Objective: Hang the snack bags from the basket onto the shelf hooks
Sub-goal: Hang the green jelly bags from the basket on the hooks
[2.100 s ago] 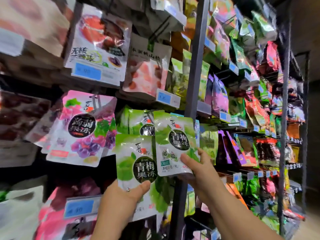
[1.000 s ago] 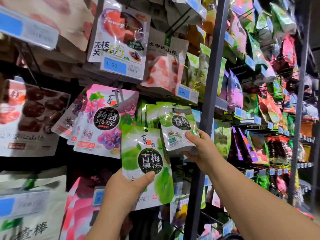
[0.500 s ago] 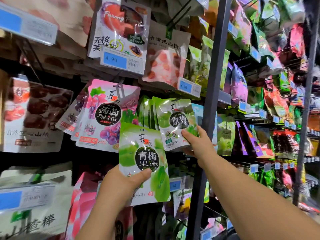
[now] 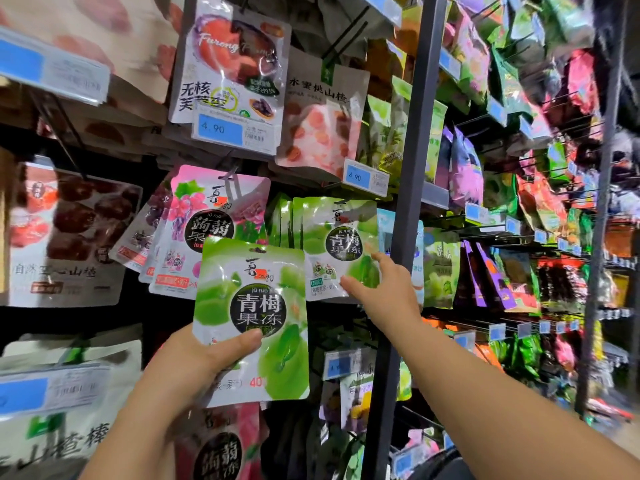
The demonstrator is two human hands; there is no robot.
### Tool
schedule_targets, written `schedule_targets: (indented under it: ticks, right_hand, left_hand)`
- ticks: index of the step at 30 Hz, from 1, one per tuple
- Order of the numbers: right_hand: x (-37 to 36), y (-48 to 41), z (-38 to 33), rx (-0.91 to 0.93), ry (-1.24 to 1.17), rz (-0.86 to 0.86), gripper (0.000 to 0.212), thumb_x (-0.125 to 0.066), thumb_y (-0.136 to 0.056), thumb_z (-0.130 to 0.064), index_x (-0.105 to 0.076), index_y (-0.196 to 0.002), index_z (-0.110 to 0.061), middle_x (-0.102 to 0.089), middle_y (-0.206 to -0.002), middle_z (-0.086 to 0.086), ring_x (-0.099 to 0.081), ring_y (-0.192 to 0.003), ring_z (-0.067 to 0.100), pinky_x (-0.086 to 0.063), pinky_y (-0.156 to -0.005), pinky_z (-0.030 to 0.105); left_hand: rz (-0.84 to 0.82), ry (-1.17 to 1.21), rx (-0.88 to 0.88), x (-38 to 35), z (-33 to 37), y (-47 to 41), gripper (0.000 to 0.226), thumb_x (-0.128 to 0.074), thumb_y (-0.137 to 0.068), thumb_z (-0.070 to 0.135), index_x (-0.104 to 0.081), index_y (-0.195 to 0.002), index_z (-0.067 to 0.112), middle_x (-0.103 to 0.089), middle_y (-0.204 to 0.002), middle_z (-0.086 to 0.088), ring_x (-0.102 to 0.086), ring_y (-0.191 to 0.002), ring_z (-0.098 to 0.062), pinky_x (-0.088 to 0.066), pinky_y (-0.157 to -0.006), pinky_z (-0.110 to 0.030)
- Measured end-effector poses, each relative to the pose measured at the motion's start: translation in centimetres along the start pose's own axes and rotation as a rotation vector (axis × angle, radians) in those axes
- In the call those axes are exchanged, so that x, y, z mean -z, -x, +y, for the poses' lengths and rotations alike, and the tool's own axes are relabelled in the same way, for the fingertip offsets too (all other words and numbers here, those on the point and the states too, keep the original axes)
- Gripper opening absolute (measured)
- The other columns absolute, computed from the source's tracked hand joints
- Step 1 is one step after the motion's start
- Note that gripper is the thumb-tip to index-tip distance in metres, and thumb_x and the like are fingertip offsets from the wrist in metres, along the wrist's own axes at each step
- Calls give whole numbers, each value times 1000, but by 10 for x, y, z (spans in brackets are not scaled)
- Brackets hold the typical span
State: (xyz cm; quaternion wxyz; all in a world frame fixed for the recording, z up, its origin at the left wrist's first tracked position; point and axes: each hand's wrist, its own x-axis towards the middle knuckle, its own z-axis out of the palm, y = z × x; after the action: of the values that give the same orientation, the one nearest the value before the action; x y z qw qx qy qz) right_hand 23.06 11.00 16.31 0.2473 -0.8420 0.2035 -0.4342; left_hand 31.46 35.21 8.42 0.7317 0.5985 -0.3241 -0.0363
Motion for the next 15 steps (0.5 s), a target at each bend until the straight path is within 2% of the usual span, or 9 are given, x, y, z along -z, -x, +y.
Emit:
schedule_targets:
  ticks: [1, 3, 6, 8, 10, 11, 12, 13, 15]
  right_hand:
    - [1, 4, -2, 27, 30, 15, 78, -70, -82, -57, -36, -148, -32, -38, -144, 3, -43, -130, 24, -41, -95, 38]
    - [2, 10, -5, 95, 89, 55, 75, -69, -82, -57, -39, -147, -34, -37, -143, 0, -35, -136, 21, -38, -105, 41]
    - [4, 18, -9, 182, 164, 100, 51, -60, -91, -51, -53, -137, -30, -45, -134, 1, -31, -133, 22, -30, -110, 41]
    - [6, 23, -11, 222, 106, 72, 31, -52, -96, -48, -69, -112, -26, -57, -112, 0, -43, -120, 22, -35, -103, 42]
    - [8, 29, -13, 223, -21, -14, 45, -47, -99, -45, -68, -79, -11, -63, -85, 11, -57, -93, 29, -45, -89, 45]
    - [8, 32, -13, 191, -88, -67, 52, -47, -100, -44, -67, -83, 1, -65, -88, 21, -59, -90, 36, -47, -88, 48]
    - [9, 34, -13, 152, -148, -112, 53, -48, -101, -43, -66, -91, 6, -65, -97, 27, -59, -95, 39, -48, -90, 50]
    - [11, 35, -13, 114, -199, -150, 51, -50, -100, -43, -67, -94, 5, -65, -103, 26, -60, -100, 37, -47, -92, 49]
    - [13, 34, -11, 34, -299, -224, 37, -54, -98, -43, -71, -94, -11, -69, -102, 10, -62, -98, 23, -49, -92, 42]
  left_hand:
    - [-10, 4, -11, -1, 1, 0, 79, -93, -24, 57, -76, -97, 29, -77, -96, -3, -74, -90, -27, -51, -96, -51]
    - [-14, 26, -27, -6, 1, -1, 85, -91, -21, 62, -76, -98, 31, -77, -98, -2, -73, -94, -26, -49, -99, -52]
    - [-26, 62, -19, -20, 1, 0, 66, -89, -36, 46, -77, -97, 24, -77, -97, -4, -73, -93, -27, -51, -97, -50]
    - [-10, 60, -19, -30, 0, -2, 54, -87, -44, 40, -77, -93, 21, -78, -93, -2, -74, -89, -21, -55, -88, -39]
    - [3, 72, -34, -41, 0, -5, 44, -84, -52, 33, -76, -92, 17, -78, -89, 0, -73, -80, -13, -52, -78, -32]
    - [7, 78, -42, -46, 0, -6, 42, -85, -55, 29, -75, -93, 16, -78, -88, 0, -72, -78, -13, -51, -77, -30]
    - [15, 89, -39, -52, 1, -8, 39, -88, -57, 26, -76, -93, 17, -78, -88, 0, -71, -78, -14, -50, -76, -30]
    - [13, 93, -37, -55, 1, -11, 36, -90, -60, 25, -76, -92, 18, -78, -89, 0, -71, -79, -15, -51, -75, -30]
    - [20, 96, -24, -63, 1, -18, 39, -91, -58, 32, -77, -93, 22, -77, -91, 0, -72, -83, -18, -53, -78, -33]
